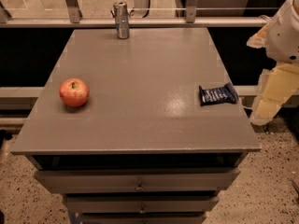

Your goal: Pick rxbar blueberry

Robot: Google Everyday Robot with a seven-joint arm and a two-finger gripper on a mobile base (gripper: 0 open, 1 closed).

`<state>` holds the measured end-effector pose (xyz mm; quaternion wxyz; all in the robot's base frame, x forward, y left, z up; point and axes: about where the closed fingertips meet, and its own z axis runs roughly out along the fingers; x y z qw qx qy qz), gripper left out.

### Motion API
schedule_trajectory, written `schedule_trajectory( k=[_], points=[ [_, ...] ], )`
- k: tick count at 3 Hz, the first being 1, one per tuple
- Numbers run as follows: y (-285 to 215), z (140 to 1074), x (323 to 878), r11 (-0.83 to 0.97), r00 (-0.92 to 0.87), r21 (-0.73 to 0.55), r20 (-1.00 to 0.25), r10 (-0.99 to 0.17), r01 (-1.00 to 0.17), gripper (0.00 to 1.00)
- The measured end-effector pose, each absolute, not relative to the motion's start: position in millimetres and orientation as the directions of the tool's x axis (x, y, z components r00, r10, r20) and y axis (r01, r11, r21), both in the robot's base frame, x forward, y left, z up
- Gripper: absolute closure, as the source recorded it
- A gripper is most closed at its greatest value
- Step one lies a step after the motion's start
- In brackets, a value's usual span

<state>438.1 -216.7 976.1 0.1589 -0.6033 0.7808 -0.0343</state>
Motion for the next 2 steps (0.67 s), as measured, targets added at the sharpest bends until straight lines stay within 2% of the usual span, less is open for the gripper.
schedule_trajectory(
  k=[2],
  points=[
    [-213.1, 967.6, 447.2, 0.251, -0.194, -0.241, -0.235, -0.952, -0.938, 0.0]
  ],
)
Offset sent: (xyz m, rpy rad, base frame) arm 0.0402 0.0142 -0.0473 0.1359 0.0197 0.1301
